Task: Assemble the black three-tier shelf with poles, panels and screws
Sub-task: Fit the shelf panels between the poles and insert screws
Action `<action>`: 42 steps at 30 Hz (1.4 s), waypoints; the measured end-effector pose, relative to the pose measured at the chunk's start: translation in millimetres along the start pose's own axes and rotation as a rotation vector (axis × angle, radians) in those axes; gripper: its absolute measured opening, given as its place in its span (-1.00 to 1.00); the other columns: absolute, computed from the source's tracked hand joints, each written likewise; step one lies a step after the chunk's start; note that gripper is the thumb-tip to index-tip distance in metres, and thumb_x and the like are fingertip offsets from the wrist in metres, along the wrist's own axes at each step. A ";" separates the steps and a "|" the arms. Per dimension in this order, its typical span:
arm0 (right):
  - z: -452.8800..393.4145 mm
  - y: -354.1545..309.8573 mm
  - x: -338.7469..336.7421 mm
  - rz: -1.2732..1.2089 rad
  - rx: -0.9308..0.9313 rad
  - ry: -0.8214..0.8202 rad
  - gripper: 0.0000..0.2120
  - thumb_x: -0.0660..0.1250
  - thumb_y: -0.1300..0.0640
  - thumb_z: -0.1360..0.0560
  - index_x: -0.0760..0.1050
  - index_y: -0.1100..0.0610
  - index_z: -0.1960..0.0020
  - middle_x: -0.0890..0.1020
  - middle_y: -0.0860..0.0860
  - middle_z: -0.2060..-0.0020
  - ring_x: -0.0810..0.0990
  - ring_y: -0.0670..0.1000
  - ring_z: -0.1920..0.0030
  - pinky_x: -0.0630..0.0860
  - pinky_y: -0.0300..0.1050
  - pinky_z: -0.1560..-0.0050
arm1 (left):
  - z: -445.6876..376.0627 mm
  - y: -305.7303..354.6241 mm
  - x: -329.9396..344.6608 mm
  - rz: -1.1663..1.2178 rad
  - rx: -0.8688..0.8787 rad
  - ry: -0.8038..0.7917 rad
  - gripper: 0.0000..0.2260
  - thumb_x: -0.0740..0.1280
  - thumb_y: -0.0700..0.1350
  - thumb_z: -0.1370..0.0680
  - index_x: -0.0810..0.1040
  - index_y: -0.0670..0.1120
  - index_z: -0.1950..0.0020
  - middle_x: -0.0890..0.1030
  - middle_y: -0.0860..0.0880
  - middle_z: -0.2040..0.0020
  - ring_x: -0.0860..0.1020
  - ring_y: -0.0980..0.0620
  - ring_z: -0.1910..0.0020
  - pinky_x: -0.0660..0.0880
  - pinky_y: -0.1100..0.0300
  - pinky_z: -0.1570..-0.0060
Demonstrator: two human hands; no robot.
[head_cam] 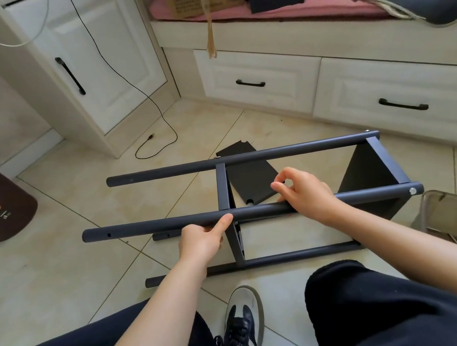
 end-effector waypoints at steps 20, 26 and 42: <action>2.1 2.1 7.5 0.148 -0.064 -0.025 -0.81 0.16 -0.18 -0.62 0.35 -0.12 0.08 0.63 -0.15 0.38 0.54 -0.10 0.23 0.38 -0.11 0.20 | -42.6 81.0 -1.1 -1.621 1.030 -0.284 -0.21 -0.17 0.54 -0.44 -0.20 0.25 -0.61 -0.17 0.12 -0.65 -0.25 0.01 -0.61 -0.26 -0.13 -0.55; -19.5 9.9 15.0 0.015 0.153 -0.235 -0.81 0.33 -0.14 -0.55 0.55 -0.04 0.11 0.68 -0.09 0.26 0.64 -0.08 0.15 0.56 -0.05 0.03 | -53.7 71.6 -0.9 -1.365 1.112 -0.418 -0.24 -0.12 0.57 -0.44 0.25 0.21 -0.52 -0.20 0.20 -0.61 -0.34 0.18 -0.57 -0.27 0.02 -0.57; -70.6 -24.6 75.9 -0.463 0.060 -0.818 -0.88 0.38 0.18 -0.56 0.64 0.16 -0.06 0.74 0.06 0.17 0.70 -0.08 0.17 0.64 -0.21 0.12 | -45.7 61.0 -3.2 -0.874 1.156 -0.438 -0.45 0.35 0.35 -0.47 0.45 0.12 -0.36 0.25 0.16 -0.57 0.04 0.06 -0.62 0.03 0.07 -0.55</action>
Point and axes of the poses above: each hand's wrist, its own z-axis away from the middle knuckle, its own x-axis out of the palm, y = z × x, the point moved 6 cm from there along -z, towards the middle knuckle
